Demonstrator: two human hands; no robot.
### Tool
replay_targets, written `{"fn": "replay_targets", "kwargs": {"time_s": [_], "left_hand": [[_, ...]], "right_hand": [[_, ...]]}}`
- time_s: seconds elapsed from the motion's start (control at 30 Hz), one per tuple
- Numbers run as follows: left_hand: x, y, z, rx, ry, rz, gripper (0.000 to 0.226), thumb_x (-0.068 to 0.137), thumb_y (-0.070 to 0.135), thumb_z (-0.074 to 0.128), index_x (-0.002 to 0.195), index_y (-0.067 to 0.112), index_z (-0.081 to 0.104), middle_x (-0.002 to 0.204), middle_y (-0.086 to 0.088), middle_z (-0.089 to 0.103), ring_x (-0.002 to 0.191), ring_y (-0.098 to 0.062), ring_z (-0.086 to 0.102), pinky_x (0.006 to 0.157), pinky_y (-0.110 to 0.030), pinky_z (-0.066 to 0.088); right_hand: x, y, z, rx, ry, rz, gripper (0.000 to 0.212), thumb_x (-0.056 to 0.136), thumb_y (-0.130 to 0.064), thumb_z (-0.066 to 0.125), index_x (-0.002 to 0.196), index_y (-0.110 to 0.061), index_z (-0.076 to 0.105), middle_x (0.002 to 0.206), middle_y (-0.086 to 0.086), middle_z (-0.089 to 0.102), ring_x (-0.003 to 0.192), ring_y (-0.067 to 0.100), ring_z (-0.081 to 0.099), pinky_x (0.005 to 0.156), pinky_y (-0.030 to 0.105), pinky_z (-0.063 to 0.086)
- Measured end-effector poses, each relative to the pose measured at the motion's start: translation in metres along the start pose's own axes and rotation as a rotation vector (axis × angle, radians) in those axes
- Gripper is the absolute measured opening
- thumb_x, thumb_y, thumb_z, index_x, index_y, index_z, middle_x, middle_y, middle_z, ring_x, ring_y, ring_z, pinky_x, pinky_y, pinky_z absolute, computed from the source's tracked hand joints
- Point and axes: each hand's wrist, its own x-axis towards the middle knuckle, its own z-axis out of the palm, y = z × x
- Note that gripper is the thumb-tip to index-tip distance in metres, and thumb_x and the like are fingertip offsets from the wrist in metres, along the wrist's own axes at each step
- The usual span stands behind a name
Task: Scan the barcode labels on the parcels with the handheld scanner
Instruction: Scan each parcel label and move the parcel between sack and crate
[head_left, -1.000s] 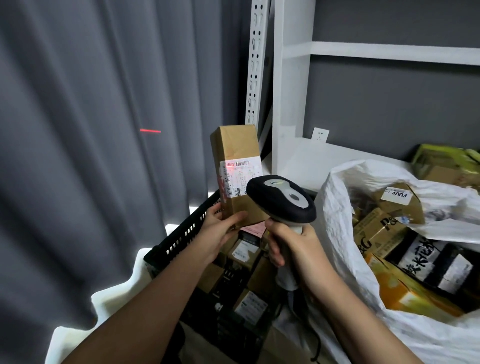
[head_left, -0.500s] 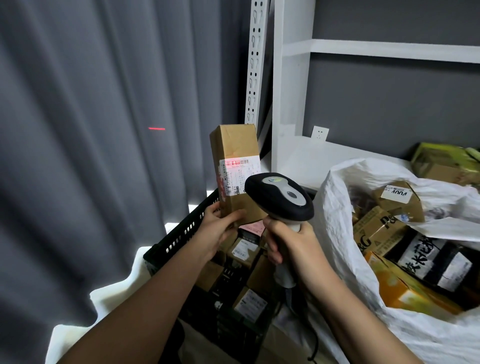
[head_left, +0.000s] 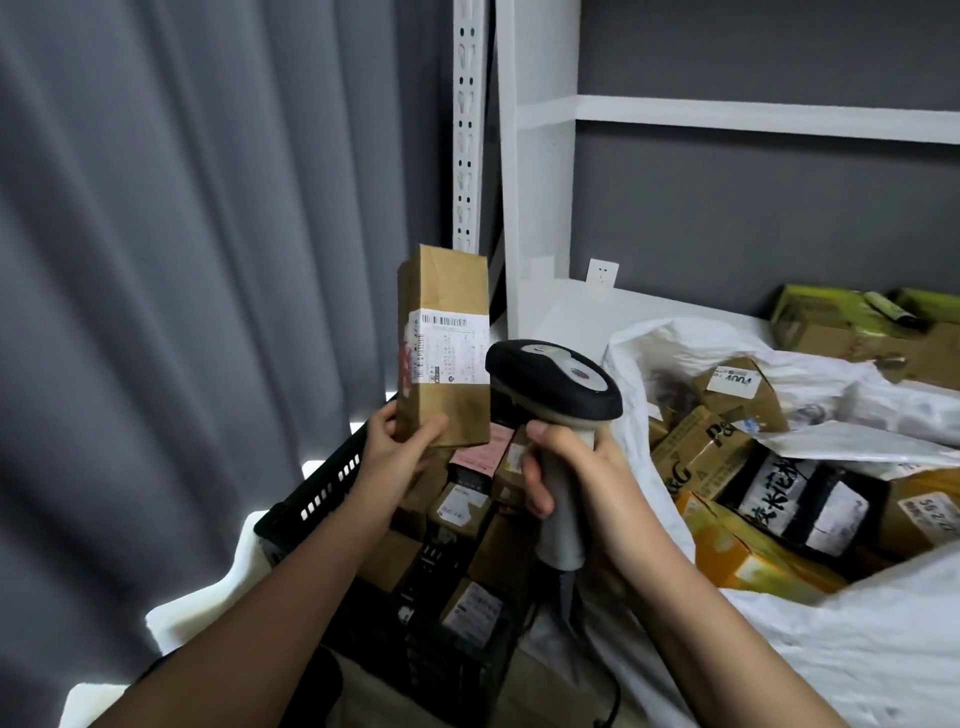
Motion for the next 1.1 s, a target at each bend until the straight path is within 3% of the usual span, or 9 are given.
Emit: {"fn": "replay_targets", "kwargs": {"time_s": [0.23, 0.37, 0.47, 0.67, 0.73, 0.83, 0.93, 1.03, 1.1], "left_hand": [[-0.03, 0.065, 0.051, 0.341, 0.017, 0.324, 0.067, 0.075, 0.041, 0.077, 0.129, 0.027, 0.04, 0.118, 0.007, 0.051, 0.107, -0.011, 0.051, 0.074, -0.013, 0.035], [-0.046, 0.092, 0.122, 0.547, -0.138, 0.451, 0.064, 0.071, 0.054, 0.075, 0.12, 0.031, 0.04, 0.121, 0.005, 0.051, 0.108, -0.016, 0.052, 0.087, -0.029, 0.041], [-0.056, 0.106, 0.183, 0.702, -0.216, 0.477, 0.064, 0.071, 0.061, 0.07, 0.118, 0.033, 0.038, 0.124, 0.004, 0.049, 0.109, -0.02, 0.054, 0.091, -0.035, 0.044], [-0.064, 0.099, 0.295, 0.984, -0.262, 0.49, 0.066, 0.073, 0.068, 0.061, 0.121, 0.027, 0.041, 0.122, -0.004, 0.049, 0.111, -0.028, 0.055, 0.078, -0.032, 0.04], [-0.066, 0.086, 0.322, 1.115, -0.267, 0.499, 0.073, 0.076, 0.073, 0.053, 0.129, 0.024, 0.04, 0.128, -0.008, 0.048, 0.115, -0.031, 0.053, 0.079, -0.034, 0.041], [-0.066, 0.07, 0.346, 1.33, -0.355, 0.453, 0.081, 0.085, 0.076, 0.033, 0.143, 0.02, 0.034, 0.143, -0.014, 0.036, 0.126, -0.036, 0.046, 0.09, -0.039, 0.042], [-0.059, 0.067, 0.351, 1.32, -0.457, 0.32, 0.083, 0.088, 0.076, 0.02, 0.151, 0.021, 0.021, 0.155, -0.016, 0.023, 0.139, -0.038, 0.03, 0.109, -0.046, 0.03], [-0.045, 0.078, 0.337, 1.179, -0.448, 0.35, 0.076, 0.09, 0.071, 0.025, 0.149, 0.024, 0.026, 0.153, -0.013, 0.029, 0.137, -0.036, 0.034, 0.108, -0.044, 0.033], [-0.032, 0.089, 0.315, 1.13, -0.41, 0.435, 0.064, 0.091, 0.066, 0.032, 0.138, 0.024, 0.044, 0.142, -0.008, 0.047, 0.126, -0.03, 0.047, 0.1, -0.038, 0.04]], "right_hand": [[-0.032, -0.062, -0.067, 0.003, 0.239, -0.099, 0.012, 0.095, -0.013, 0.055, 0.102, -0.01, 0.045, 0.065, 0.012, 0.055, 0.042, 0.019, 0.044, 0.043, 0.024, 0.038], [-0.053, -0.094, -0.118, 0.022, 0.39, -0.17, 0.015, 0.096, -0.013, 0.052, 0.107, -0.012, 0.042, 0.064, 0.009, 0.053, 0.044, 0.018, 0.045, 0.043, 0.024, 0.038], [-0.072, -0.115, -0.151, 0.026, 0.487, -0.24, 0.017, 0.096, -0.015, 0.05, 0.111, -0.014, 0.042, 0.064, 0.004, 0.053, 0.044, 0.016, 0.044, 0.043, 0.024, 0.037], [-0.095, -0.136, -0.195, 0.093, 0.599, -0.288, 0.03, 0.085, -0.022, 0.059, 0.11, -0.015, 0.043, 0.065, 0.005, 0.051, 0.046, 0.017, 0.042, 0.045, 0.024, 0.036], [-0.099, -0.136, -0.203, 0.099, 0.63, -0.285, 0.024, 0.091, -0.019, 0.056, 0.111, -0.014, 0.043, 0.064, 0.005, 0.051, 0.046, 0.016, 0.042, 0.044, 0.023, 0.037], [-0.1, -0.134, -0.207, 0.129, 0.634, -0.251, 0.018, 0.095, -0.018, 0.052, 0.111, -0.013, 0.044, 0.064, 0.004, 0.05, 0.044, 0.015, 0.043, 0.042, 0.022, 0.037], [-0.097, -0.132, -0.204, 0.15, 0.596, -0.186, 0.021, 0.095, -0.02, 0.053, 0.112, -0.013, 0.043, 0.063, 0.003, 0.051, 0.043, 0.013, 0.044, 0.041, 0.021, 0.038], [-0.092, -0.127, -0.193, 0.164, 0.524, -0.104, 0.02, 0.094, -0.021, 0.055, 0.107, -0.012, 0.044, 0.062, 0.004, 0.052, 0.043, 0.013, 0.045, 0.041, 0.022, 0.04], [-0.086, -0.124, -0.181, 0.165, 0.453, -0.042, 0.018, 0.094, -0.022, 0.056, 0.103, -0.01, 0.046, 0.062, 0.005, 0.052, 0.044, 0.015, 0.046, 0.042, 0.021, 0.041]]}}
